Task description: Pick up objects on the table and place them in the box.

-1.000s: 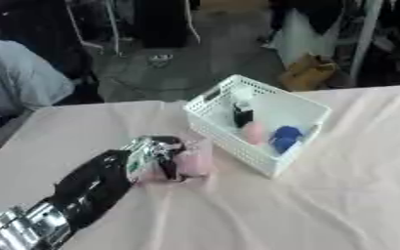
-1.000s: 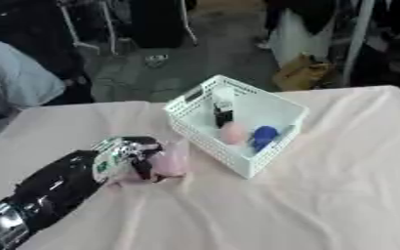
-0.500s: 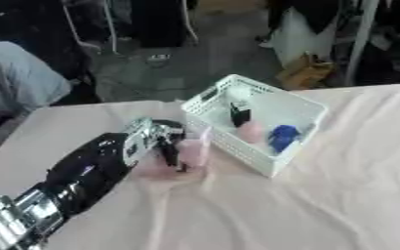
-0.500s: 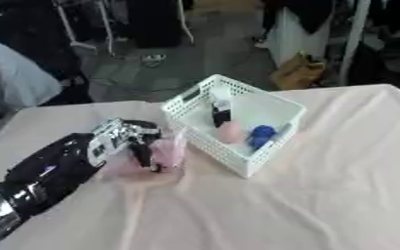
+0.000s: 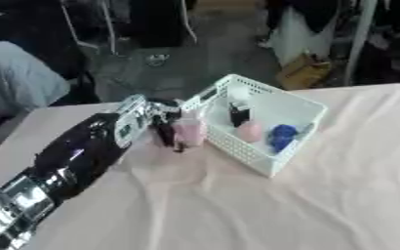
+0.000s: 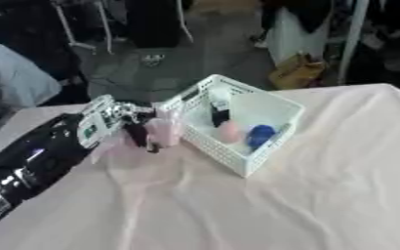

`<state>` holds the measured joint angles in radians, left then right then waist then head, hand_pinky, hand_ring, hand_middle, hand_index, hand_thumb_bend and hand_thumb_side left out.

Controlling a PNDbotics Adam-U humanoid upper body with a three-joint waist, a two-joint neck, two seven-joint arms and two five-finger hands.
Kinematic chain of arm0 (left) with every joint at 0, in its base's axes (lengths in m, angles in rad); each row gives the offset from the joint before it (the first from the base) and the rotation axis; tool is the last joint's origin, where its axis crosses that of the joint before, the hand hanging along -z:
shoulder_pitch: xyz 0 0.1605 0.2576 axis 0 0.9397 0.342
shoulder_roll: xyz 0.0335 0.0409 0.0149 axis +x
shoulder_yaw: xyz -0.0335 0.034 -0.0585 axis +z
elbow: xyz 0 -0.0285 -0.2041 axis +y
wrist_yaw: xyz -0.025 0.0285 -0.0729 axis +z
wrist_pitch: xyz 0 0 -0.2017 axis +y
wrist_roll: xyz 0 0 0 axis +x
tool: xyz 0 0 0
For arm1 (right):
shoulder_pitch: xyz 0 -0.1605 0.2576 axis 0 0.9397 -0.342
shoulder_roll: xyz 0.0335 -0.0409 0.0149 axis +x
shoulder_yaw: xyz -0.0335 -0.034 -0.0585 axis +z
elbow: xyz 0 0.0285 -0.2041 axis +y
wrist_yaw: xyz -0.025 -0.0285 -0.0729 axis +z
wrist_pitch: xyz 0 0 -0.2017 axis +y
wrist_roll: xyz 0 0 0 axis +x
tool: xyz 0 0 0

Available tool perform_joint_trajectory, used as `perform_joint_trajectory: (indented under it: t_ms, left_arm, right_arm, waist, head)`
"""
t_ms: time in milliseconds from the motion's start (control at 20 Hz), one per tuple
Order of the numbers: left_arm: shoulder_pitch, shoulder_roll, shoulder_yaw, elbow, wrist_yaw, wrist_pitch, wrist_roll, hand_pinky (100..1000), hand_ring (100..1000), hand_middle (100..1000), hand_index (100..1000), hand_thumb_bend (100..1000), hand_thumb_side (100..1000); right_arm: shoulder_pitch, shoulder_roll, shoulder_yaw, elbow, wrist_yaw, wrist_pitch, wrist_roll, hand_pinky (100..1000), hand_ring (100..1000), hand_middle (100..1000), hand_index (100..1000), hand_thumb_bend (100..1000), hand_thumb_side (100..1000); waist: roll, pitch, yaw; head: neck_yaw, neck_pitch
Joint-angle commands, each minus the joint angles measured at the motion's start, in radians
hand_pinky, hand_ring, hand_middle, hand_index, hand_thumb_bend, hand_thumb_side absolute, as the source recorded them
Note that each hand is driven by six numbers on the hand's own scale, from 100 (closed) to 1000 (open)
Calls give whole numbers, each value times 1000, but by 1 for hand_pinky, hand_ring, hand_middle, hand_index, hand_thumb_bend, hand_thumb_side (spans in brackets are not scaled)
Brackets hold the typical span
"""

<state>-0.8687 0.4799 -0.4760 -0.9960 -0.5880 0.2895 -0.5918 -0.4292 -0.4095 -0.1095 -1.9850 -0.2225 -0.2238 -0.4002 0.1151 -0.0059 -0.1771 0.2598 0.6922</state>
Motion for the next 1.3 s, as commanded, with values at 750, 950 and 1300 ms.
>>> perform_joint_trajectory:
  t_ms: [750, 950, 1300]
  left_arm:
    - [-233, -31, 67, -128, -51, 29, 63, 100, 100, 100, 123, 517, 100]
    - [-269, -108, 100, -35, -117, -16, 128, 100, 100, 100, 122, 513, 100]
    - [-289, -215, 162, 130, -232, -92, 245, 100, 100, 100, 123, 515, 100]
  right_arm:
    - [-26, 3, 5, -15, -14, 9, 6, 824, 888, 745, 718, 100, 683]
    - [-40, 16, 9, -15, -21, 14, 9, 824, 888, 745, 718, 100, 681]
    - [-63, 36, 18, -15, -35, 21, 20, 824, 888, 745, 718, 100, 681]
  waist:
    - [11, -31, -17]
    - [13, -26, -32]
    - [14, -18, -54]
  head:
    - [-14, -22]
    - [-8, -36]
    - [6, -59]
